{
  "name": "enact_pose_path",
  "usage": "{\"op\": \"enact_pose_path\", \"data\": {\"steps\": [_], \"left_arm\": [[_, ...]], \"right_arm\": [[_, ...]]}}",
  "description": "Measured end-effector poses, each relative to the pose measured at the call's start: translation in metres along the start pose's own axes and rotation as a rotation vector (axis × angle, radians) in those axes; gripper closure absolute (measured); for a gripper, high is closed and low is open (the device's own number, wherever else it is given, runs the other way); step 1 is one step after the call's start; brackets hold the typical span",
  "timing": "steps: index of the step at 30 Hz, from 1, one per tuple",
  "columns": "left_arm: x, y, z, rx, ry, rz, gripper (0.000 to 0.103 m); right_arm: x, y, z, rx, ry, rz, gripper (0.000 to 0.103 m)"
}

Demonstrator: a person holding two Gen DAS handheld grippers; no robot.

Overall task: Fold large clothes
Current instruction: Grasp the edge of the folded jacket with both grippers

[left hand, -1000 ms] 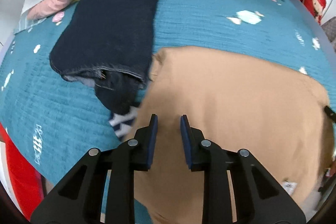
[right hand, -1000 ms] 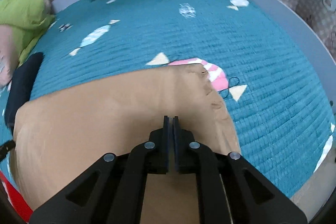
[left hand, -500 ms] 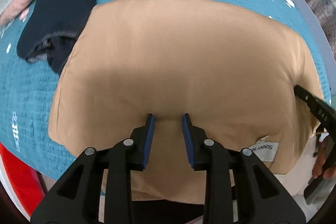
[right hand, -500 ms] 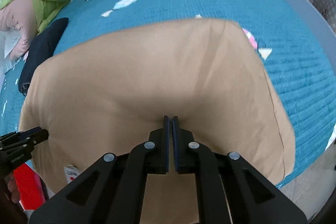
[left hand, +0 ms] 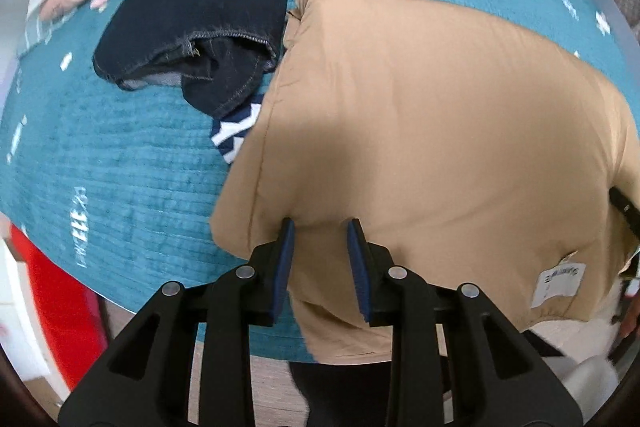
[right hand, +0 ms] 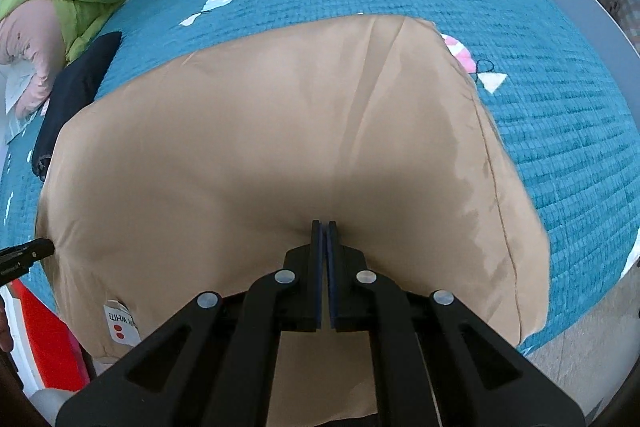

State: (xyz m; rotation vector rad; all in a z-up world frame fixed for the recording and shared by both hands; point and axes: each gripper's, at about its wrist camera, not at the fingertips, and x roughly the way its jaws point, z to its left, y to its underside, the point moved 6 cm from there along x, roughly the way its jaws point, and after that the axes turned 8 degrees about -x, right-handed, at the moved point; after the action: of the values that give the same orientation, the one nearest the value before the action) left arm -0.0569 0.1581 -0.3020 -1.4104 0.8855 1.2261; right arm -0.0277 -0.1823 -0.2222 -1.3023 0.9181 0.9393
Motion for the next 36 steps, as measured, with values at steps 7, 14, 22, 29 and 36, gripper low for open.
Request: {"op": "enact_pose_path", "data": {"steps": [7, 14, 22, 29, 36], "left_arm": [[-0.017, 0.001, -0.001, 0.036, -0.043, -0.045, 0.074], [-0.04, 0.011, -0.06, 0.058, 0.174, -0.041, 0.074], [0.002, 0.044, -0.106, 0.114, 0.29, 0.11, 0.074], [-0.001, 0.034, -0.045, 0.051, 0.139, 0.07, 0.074], [0.021, 0.026, -0.019, -0.029, 0.158, 0.098, 0.075]], "right_arm": [[-0.017, 0.013, -0.026, 0.043, 0.107, 0.015, 0.101], [-0.058, 0.008, -0.014, 0.128, -0.124, -0.039, 0.097], [-0.011, 0.027, 0.054, -0.085, -0.27, 0.155, 0.1], [-0.017, 0.041, -0.035, 0.103, -0.101, 0.178, 0.103], [0.001, 0.046, -0.046, 0.107, -0.025, 0.168, 0.103]]}}
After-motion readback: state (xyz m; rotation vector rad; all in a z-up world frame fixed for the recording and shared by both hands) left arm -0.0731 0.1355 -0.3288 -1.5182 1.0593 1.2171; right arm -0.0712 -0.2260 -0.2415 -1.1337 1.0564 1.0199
